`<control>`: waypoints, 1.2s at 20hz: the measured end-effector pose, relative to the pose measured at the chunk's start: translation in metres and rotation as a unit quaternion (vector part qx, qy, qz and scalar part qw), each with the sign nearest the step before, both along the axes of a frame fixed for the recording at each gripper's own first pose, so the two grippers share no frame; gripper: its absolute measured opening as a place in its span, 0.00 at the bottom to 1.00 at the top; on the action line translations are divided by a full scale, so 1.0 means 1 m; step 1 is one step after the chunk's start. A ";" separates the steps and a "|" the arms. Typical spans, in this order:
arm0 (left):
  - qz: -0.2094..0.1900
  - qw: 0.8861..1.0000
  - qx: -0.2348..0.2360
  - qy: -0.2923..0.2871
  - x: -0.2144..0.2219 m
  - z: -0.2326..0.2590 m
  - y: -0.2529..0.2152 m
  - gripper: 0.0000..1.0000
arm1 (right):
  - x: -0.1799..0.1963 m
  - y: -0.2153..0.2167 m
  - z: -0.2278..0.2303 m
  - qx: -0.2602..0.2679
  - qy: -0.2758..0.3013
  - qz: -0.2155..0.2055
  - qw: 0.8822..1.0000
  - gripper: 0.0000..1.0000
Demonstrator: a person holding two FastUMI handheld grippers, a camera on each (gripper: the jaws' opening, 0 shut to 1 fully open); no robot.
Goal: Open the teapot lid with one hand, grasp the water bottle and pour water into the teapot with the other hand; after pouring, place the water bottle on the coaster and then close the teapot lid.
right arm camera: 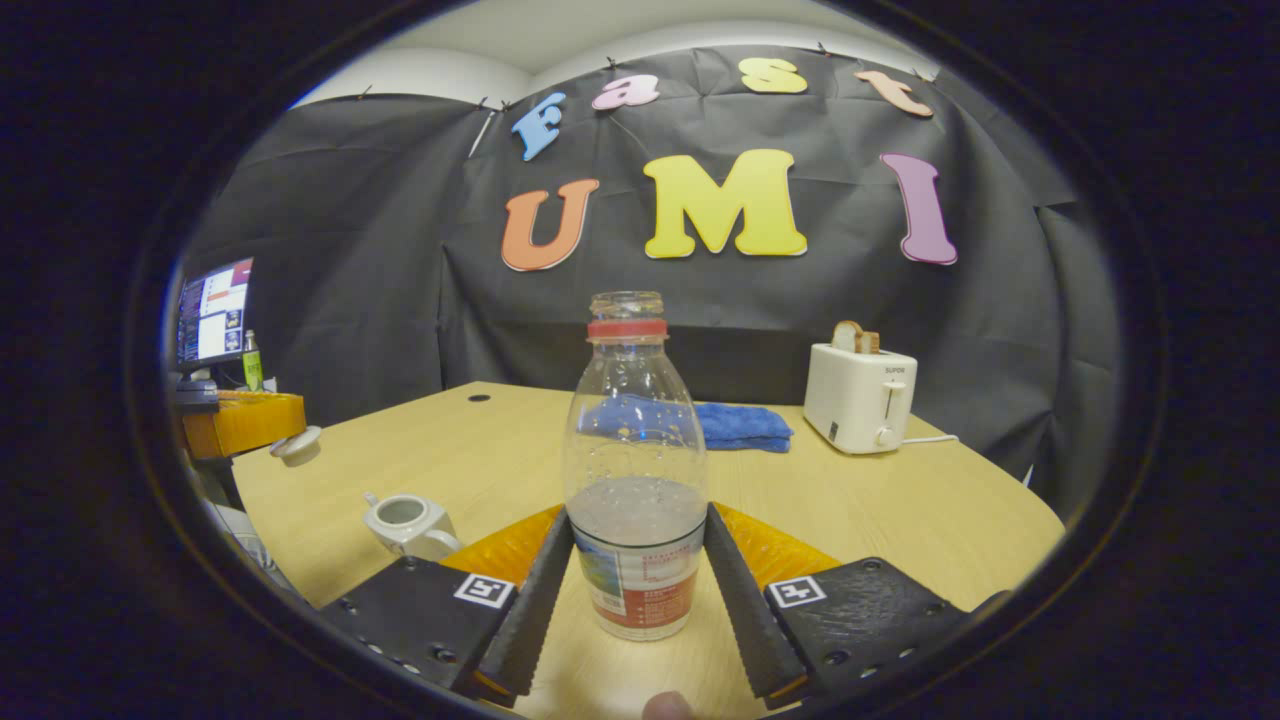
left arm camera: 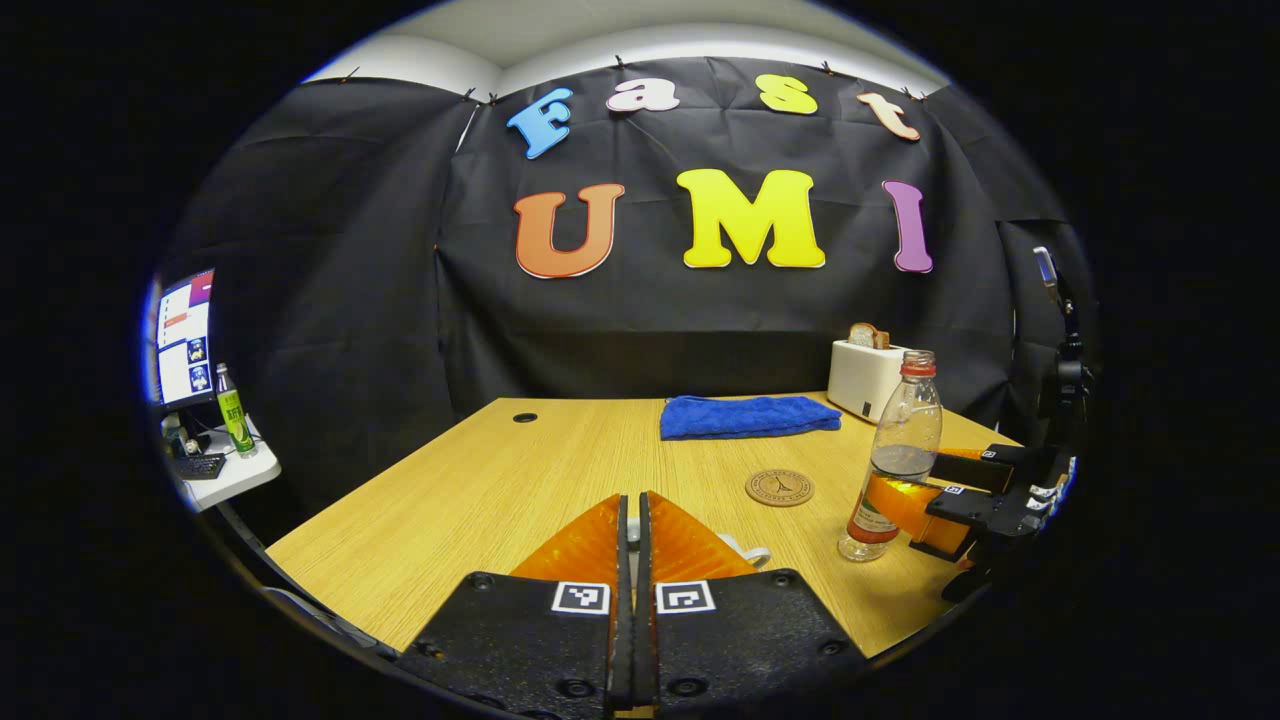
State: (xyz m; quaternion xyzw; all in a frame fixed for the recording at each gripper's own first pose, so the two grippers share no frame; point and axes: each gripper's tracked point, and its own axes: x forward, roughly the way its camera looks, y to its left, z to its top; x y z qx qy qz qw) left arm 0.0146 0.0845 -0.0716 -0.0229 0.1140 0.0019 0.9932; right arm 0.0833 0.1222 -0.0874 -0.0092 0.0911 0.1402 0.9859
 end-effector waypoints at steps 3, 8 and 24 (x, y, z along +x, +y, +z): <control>0.002 1.000 -0.006 -0.009 0.000 0.005 0.007 0.03 | -0.002 0.007 0.004 -0.039 -0.008 0.009 0.999 0.73; -0.013 0.999 -0.009 -0.028 -0.001 0.013 0.011 0.03 | -0.009 0.032 0.011 -0.194 -0.047 0.050 0.979 0.69; -0.011 0.999 -0.009 -0.034 -0.003 0.016 0.044 0.03 | 0.026 0.058 0.003 -0.596 -0.206 0.084 0.771 0.69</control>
